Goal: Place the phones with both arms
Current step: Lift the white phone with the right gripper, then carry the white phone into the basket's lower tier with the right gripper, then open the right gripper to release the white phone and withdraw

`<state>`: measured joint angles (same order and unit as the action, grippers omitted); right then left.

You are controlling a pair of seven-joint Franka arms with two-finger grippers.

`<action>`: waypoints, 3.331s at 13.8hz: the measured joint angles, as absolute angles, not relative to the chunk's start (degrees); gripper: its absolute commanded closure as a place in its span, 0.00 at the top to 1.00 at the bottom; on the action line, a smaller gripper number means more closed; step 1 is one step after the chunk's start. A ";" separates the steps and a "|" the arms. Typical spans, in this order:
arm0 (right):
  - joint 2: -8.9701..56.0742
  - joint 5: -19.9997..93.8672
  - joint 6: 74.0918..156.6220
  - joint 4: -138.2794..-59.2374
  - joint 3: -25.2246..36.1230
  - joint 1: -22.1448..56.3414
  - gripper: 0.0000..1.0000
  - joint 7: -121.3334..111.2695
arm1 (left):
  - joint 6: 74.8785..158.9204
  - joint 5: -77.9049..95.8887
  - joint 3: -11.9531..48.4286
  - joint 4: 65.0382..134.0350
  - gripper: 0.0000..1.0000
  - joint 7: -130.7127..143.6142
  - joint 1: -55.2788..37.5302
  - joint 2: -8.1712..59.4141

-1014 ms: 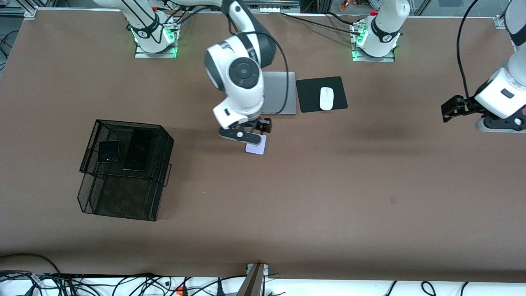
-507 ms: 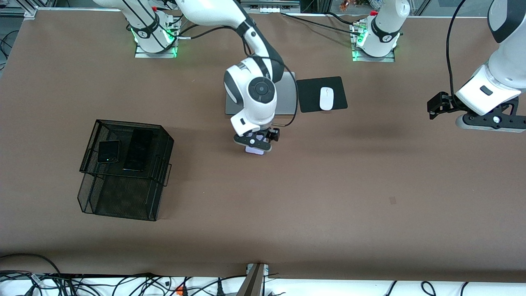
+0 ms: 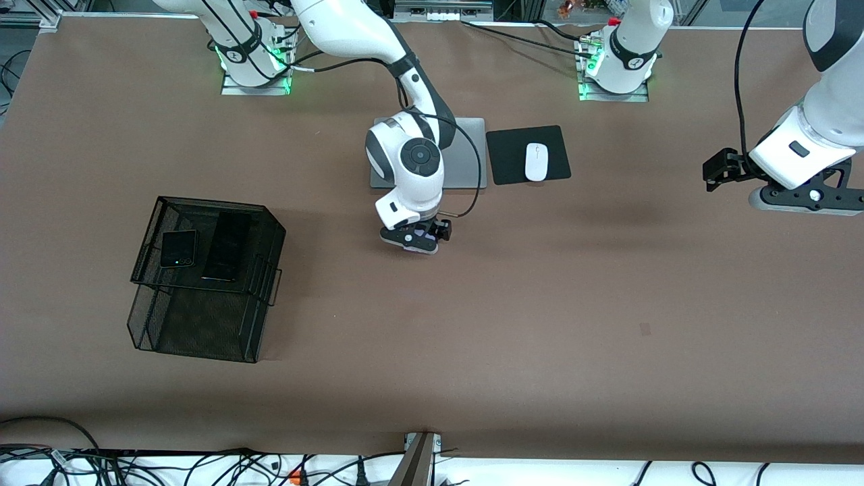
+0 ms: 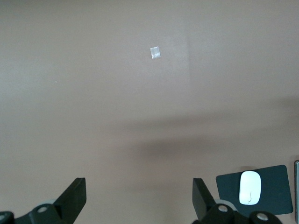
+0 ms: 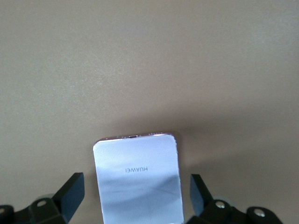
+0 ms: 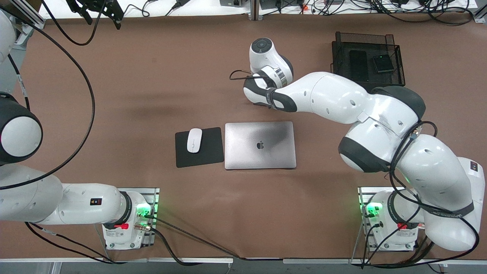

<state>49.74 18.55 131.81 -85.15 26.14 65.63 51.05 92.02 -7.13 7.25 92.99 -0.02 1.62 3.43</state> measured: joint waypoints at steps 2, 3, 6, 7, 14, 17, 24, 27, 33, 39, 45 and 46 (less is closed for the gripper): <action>50.61 18.55 132.51 -85.19 25.74 65.66 1.00 51.04 | 92.01 -7.13 7.71 92.96 1.00 -0.02 1.60 3.43; 51.03 18.55 132.84 -85.19 25.56 65.66 1.00 51.04 | 92.00 -7.13 7.98 92.95 1.00 -0.02 1.57 3.43; 52.09 18.55 133.75 -85.20 25.41 65.71 0.58 50.94 | 91.97 -7.13 9.11 92.93 1.00 0.10 1.52 3.43; 52.12 18.55 133.99 -85.19 25.41 65.74 0.31 50.69 | 91.97 -7.13 9.24 92.93 1.00 0.20 1.50 3.44; 46.67 18.55 122.98 -82.14 29.13 65.80 0.06 45.98 | 92.13 -7.13 9.16 89.40 1.00 0.33 1.56 6.03; 39.88 18.56 108.29 -78.44 35.78 64.43 0.06 38.20 | 92.13 -7.13 9.09 88.85 1.00 0.36 1.86 6.78; 36.64 18.56 103.95 -76.77 40.55 44.51 0.05 6.98 | 92.12 -7.13 9.09 88.46 1.00 0.39 2.16 7.12; 38.44 18.57 106.54 -76.35 40.38 36.16 0.05 -5.17 | 92.09 -7.13 9.09 88.44 1.00 0.39 2.24 7.13; 45.51 19.83 117.27 -75.14 36.77 28.18 0.06 -13.42 | 92.08 -7.13 9.09 88.42 1.00 0.39 2.26 7.17; 51.26 24.51 120.21 -74.97 32.01 24.75 1.00 -13.33 | 92.08 -7.13 9.09 88.42 1.00 0.39 2.26 7.17; 48.43 25.34 111.59 -72.40 33.22 24.87 1.00 -13.32 | 92.08 -7.13 9.09 88.41 1.00 0.39 2.26 7.18; 46.70 24.99 108.48 -72.01 34.19 25.20 1.00 -13.35 | 92.08 -7.13 9.09 88.41 1.00 0.39 2.26 7.18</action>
<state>46.70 24.99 108.48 -72.01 34.19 25.20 -13.35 92.08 -7.13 9.09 88.41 0.39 2.26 7.18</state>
